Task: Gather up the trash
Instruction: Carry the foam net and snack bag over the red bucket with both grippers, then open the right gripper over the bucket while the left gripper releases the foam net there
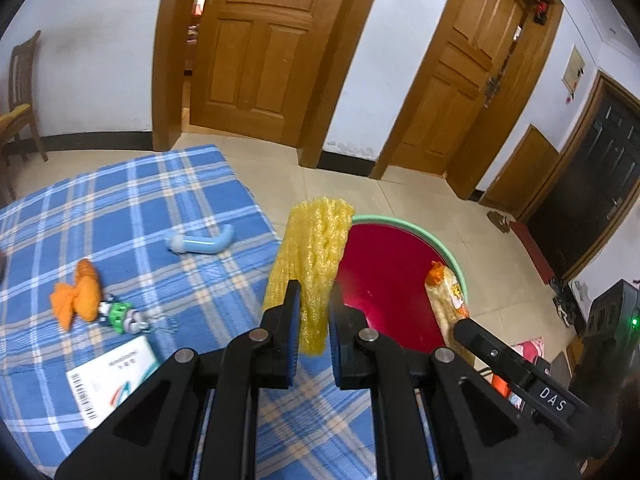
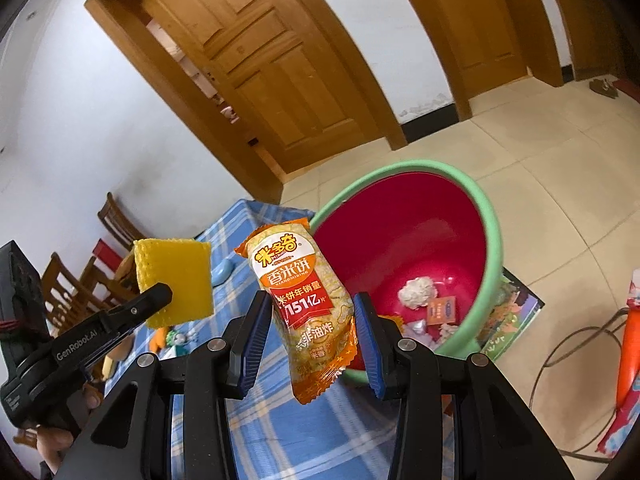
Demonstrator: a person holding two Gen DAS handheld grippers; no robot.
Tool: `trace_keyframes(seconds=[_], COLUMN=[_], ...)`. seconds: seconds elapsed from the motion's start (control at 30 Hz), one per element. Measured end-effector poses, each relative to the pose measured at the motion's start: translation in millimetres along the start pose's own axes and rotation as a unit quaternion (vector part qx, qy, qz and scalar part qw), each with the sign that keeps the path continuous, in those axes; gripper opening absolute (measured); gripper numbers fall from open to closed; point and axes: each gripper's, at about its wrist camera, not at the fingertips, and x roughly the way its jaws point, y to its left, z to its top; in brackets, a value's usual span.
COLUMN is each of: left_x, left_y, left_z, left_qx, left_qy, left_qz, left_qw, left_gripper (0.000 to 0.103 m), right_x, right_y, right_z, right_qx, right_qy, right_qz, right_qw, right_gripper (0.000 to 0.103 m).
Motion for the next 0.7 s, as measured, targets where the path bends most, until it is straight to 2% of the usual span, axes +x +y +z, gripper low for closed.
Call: trace_keyframes(seconds=[0.37, 0.7], left_x=[47, 75], left_y=[-30, -43], left_z=[-9, -12], left_qx=[0.024, 0.035], left_qy=[0.045, 0.069], left_qz=[-0.012, -0.015], left_qw=[0.9986, 0.9969], left_gripper=[0.011, 0.011], right_x=[15, 22], right_y=[-35, -55], right_z=[1, 4], right_qx=[0.035, 0.052], right_qy=[0.013, 0.017], right_qz=[-0.02, -0.038], right_qw=[0.999, 0.998], right_gripper=[0.043, 0.044])
